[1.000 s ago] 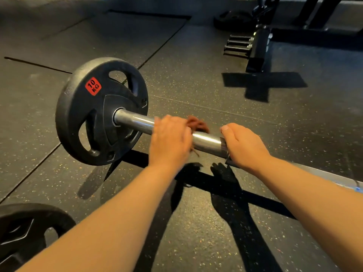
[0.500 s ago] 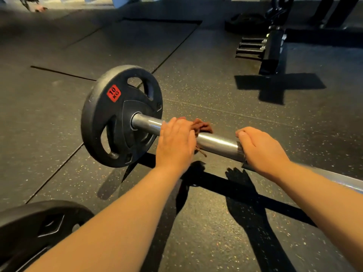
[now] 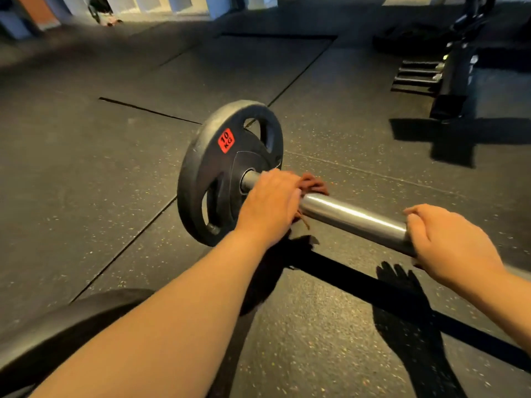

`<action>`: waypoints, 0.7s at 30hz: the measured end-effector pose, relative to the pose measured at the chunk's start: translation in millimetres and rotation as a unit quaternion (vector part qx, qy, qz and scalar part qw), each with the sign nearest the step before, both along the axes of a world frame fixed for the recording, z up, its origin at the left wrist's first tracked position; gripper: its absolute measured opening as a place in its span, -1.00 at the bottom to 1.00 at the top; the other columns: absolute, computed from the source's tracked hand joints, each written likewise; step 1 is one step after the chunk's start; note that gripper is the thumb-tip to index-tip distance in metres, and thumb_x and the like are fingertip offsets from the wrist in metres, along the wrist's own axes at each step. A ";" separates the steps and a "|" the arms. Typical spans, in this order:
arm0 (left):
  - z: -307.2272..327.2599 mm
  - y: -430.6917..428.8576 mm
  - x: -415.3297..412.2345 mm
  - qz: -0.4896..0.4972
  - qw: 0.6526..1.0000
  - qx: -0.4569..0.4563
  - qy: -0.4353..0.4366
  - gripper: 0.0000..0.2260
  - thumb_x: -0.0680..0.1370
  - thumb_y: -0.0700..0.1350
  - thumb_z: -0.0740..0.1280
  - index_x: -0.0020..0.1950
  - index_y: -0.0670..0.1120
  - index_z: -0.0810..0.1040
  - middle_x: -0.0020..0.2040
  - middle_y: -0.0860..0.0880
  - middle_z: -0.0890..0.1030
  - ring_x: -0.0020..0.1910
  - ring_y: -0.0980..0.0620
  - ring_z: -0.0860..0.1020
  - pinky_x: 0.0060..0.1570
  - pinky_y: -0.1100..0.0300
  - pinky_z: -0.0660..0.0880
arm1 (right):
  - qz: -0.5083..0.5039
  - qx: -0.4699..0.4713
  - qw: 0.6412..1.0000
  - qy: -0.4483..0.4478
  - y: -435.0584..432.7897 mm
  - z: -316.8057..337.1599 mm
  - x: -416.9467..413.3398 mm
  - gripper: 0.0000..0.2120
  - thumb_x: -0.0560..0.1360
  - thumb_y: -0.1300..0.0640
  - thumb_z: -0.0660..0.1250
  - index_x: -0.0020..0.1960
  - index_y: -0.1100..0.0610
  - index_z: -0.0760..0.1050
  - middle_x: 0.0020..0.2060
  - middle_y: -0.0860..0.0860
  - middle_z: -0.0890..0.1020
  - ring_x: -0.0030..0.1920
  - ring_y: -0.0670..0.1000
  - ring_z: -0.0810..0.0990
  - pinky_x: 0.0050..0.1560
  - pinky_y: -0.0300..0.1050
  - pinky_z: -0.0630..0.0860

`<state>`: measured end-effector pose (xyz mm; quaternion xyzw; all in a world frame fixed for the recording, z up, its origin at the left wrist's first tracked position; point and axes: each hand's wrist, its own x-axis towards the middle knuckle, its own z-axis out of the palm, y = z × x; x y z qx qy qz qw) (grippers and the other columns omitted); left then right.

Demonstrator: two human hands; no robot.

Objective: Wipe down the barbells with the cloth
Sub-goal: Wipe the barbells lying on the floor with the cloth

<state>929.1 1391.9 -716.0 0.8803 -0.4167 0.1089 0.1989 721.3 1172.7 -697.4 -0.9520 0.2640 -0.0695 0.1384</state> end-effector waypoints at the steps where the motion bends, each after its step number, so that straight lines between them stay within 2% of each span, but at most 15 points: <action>1: 2.7 3.9 11.5 0.053 0.999 -0.006 0.012 -0.73 0.62 -0.11 0.13 0.11 -0.10 0.62 0.07 -0.10 0.60 0.10 -0.16 0.49 0.18 -0.09 0.42 | -0.001 -0.003 1.000 -0.001 0.1 0.2 0.0 -0.70 0.66 0.02 0.05 0.03 0.06 0.54 -0.10 0.10 0.63 -0.13 0.19 0.57 -0.14 0.07 0.53; 3: 1.7 3.3 15.1 0.135 0.989 -0.046 0.033 -0.76 0.63 -0.14 0.15 0.03 -0.12 0.61 0.04 -0.11 0.58 0.09 -0.14 0.49 0.11 -0.10 0.45 | 0.000 -0.006 1.000 -0.004 0.5 0.9 0.4 -0.70 0.66 0.04 0.05 0.02 0.07 0.55 -0.11 0.10 0.63 -0.14 0.19 0.56 -0.15 0.07 0.52; 5: -5.1 -8.5 -2.3 0.187 0.973 -0.114 0.076 -0.75 0.66 -0.12 0.11 0.13 -0.10 0.57 0.25 -0.10 0.53 0.35 -0.13 0.41 0.29 -0.05 0.40 | 0.002 -0.007 1.000 -0.005 1.5 1.5 1.0 -0.70 0.66 0.05 0.06 0.05 0.07 0.55 -0.09 0.11 0.64 -0.13 0.18 0.57 -0.12 0.07 0.53; 6: -8.7 -17.5 -15.4 0.207 0.960 -0.157 0.106 -0.73 0.68 -0.11 0.08 0.22 -0.09 0.54 0.40 -0.06 0.45 0.51 -0.09 0.26 0.41 -0.02 0.31 | 0.002 -0.005 1.000 -0.005 1.6 1.5 1.6 -0.70 0.67 0.04 0.06 0.08 0.05 0.56 -0.09 0.10 0.64 -0.13 0.17 0.57 -0.11 0.07 0.53; 8: -13.1 -37.4 -44.3 0.230 0.930 -0.235 0.166 -0.67 0.70 -0.11 0.06 0.44 -0.06 0.41 0.60 -0.01 0.22 0.64 0.00 -0.07 0.59 0.04 0.04 | 0.004 0.001 1.000 -0.005 1.1 1.1 2.3 -0.69 0.67 0.03 0.05 0.16 0.03 0.55 -0.09 0.06 0.65 -0.12 0.13 0.58 -0.09 0.07 0.54; 10: -12.6 -53.7 -73.0 0.244 0.903 -0.272 0.227 -0.56 0.72 -0.13 0.06 0.62 -0.07 0.16 0.67 0.02 -0.06 0.62 0.03 -0.27 0.57 0.16 -0.22 | 0.007 -0.002 1.000 -0.006 0.8 -0.2 2.4 -0.67 0.68 0.02 0.04 0.22 0.03 0.55 -0.05 0.04 0.65 -0.09 0.11 0.59 -0.08 0.07 0.54; 12: -16.4 -59.6 -91.6 0.228 0.909 -0.257 0.237 -0.49 0.73 -0.13 0.03 0.67 -0.11 -0.01 0.67 0.04 -0.19 0.61 0.01 -0.35 0.54 0.16 -0.30 | 0.010 -0.006 1.000 -0.005 0.4 -0.8 1.8 -0.66 0.68 0.01 0.04 0.24 0.03 0.55 -0.01 0.04 0.66 -0.06 0.12 0.59 -0.08 0.06 0.52; 14: -19.5 -52.8 -86.4 0.183 0.932 -0.234 0.209 -0.51 0.73 -0.13 0.02 0.66 -0.10 0.03 0.68 0.03 -0.15 0.61 0.01 -0.33 0.58 0.09 -0.25 | 0.010 -0.004 1.000 -0.003 0.5 -0.3 1.3 -0.66 0.68 0.01 0.03 0.23 0.02 0.55 -0.01 0.04 0.65 -0.07 0.12 0.58 -0.11 0.03 0.48; 16: -21.8 -41.2 -61.6 0.165 0.941 -0.241 0.170 -0.59 0.71 -0.17 0.05 0.58 -0.12 0.24 0.66 -0.03 0.02 0.64 -0.02 -0.17 0.62 0.03 -0.14 | 0.007 -0.005 1.000 -0.004 0.8 -0.9 1.9 -0.67 0.67 0.01 0.04 0.20 0.01 0.55 -0.03 0.04 0.65 -0.09 0.12 0.58 -0.12 0.03 0.48; 18: -20.2 -32.0 -36.2 0.222 0.921 -0.270 0.170 -0.65 0.68 -0.20 0.09 0.46 -0.10 0.41 0.63 -0.04 0.15 0.63 -0.04 -0.05 0.62 0.07 -0.14 | -0.002 -0.008 1.000 -0.010 1.2 -1.6 2.5 -0.69 0.67 0.03 0.04 0.16 0.02 0.55 -0.05 0.05 0.64 -0.10 0.13 0.56 -0.13 0.03 0.48; 20: -16.8 -33.2 -30.8 0.271 0.908 -0.262 0.183 -0.66 0.69 -0.19 0.09 0.43 -0.06 0.45 0.61 0.00 0.20 0.64 -0.01 -0.09 0.59 0.15 -0.20 | -0.008 -0.005 1.000 -0.015 3.6 -0.9 2.8 -0.70 0.67 0.05 0.05 0.08 0.05 0.55 -0.08 0.07 0.63 -0.12 0.14 0.55 -0.14 0.04 0.49; 21: -15.7 -38.3 -37.9 0.253 0.917 -0.255 0.174 -0.69 0.68 -0.19 0.10 0.37 -0.04 0.49 0.55 0.01 0.31 0.64 -0.04 -0.06 0.62 0.06 -0.13 | -0.010 -0.003 1.000 -0.016 4.7 0.2 2.6 -0.70 0.67 0.06 0.05 0.04 0.06 0.55 -0.10 0.07 0.63 -0.14 0.14 0.54 -0.14 0.05 0.50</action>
